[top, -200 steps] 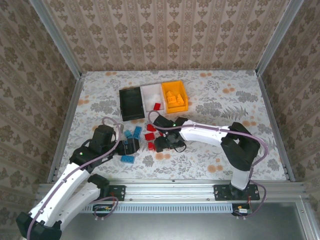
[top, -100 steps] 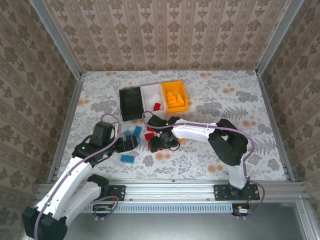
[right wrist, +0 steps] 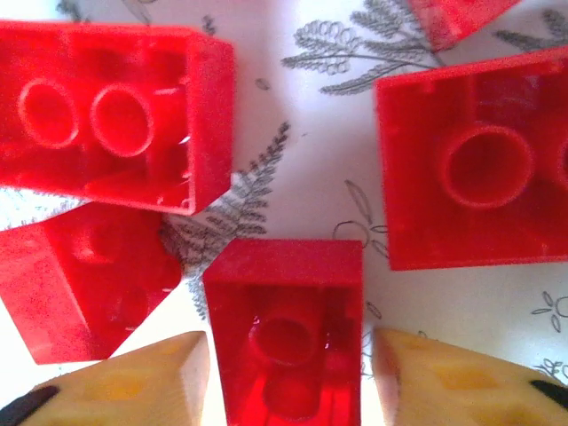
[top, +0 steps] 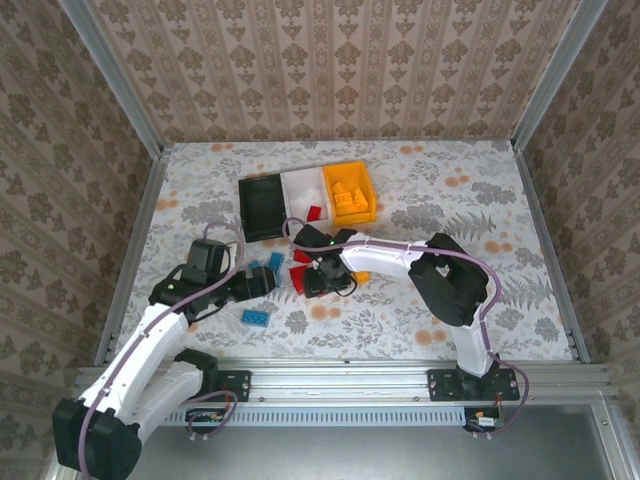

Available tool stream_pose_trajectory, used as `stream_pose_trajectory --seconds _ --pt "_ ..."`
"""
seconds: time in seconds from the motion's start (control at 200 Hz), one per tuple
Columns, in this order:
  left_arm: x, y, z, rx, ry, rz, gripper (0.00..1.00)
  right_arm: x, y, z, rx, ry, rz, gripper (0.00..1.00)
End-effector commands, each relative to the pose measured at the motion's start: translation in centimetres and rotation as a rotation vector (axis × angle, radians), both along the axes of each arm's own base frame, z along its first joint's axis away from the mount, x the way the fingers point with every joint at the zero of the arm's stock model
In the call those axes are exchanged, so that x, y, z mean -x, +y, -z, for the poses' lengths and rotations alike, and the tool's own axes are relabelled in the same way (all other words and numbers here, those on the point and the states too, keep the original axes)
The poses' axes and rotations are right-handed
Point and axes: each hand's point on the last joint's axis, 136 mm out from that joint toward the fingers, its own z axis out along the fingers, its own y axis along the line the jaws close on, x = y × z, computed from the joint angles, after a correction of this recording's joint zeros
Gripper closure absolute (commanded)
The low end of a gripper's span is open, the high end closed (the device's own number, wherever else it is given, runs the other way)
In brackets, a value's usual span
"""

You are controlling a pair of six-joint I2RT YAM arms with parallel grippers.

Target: Sort the legos into containers by color

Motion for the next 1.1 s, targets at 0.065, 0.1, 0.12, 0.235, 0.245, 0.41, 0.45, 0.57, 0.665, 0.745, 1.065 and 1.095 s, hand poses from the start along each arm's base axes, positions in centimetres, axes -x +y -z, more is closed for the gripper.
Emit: stream_pose_trajectory --seconds 0.065,0.1,0.12,0.235,0.245,0.41,0.45,0.57,0.665,0.745,1.065,1.095 --pt "-0.7 -0.7 -1.0 0.021 -0.023 0.047 0.03 -1.2 0.0 -0.2 0.014 -0.028 0.001 0.64" --pt "-0.8 -0.8 -0.9 0.020 -0.020 0.050 0.03 -1.3 -0.2 -0.5 0.019 -0.035 0.001 0.69" --pt "-0.8 -0.8 -0.9 0.020 -0.020 0.052 0.03 -1.3 -0.3 -0.6 0.024 -0.039 0.002 0.70" --pt "-1.1 -0.9 -1.0 0.021 -0.013 0.064 0.03 -1.6 -0.8 -2.5 0.020 -0.069 0.007 0.71" --pt "-1.1 -0.9 -1.0 0.021 -0.011 0.064 0.03 -1.7 -0.7 -2.9 0.014 -0.073 0.008 0.71" --pt "-1.3 -1.0 -1.2 0.015 -0.001 0.082 0.03 -3.6 -0.3 -8.0 -0.064 -0.154 0.025 0.71" --pt "-1.2 -0.9 -1.2 0.010 0.003 0.084 0.02 -4.5 -0.1 -9.3 -0.086 -0.176 0.031 0.71" --pt "-1.1 -0.5 -1.0 -0.008 0.014 0.074 0.02 -8.2 0.2 -11.8 -0.132 -0.242 0.053 0.71" --pt "-1.0 -0.2 -0.7 -0.026 0.023 0.062 0.02 -11.3 0.6 -12.3 -0.150 -0.262 0.061 0.71" --pt "-1.0 0.3 -0.5 -0.049 0.030 0.044 0.02 -13.6 1.0 -12.1 -0.164 -0.274 0.061 0.71" --pt "-0.1 1.1 0.5 -0.101 0.086 -0.013 0.02 -20.7 2.1 -9.1 -0.194 -0.270 0.066 0.69" --pt "0.0 1.1 0.7 -0.107 0.095 -0.016 0.02 -21.0 2.2 -8.9 -0.197 -0.268 0.067 0.67"
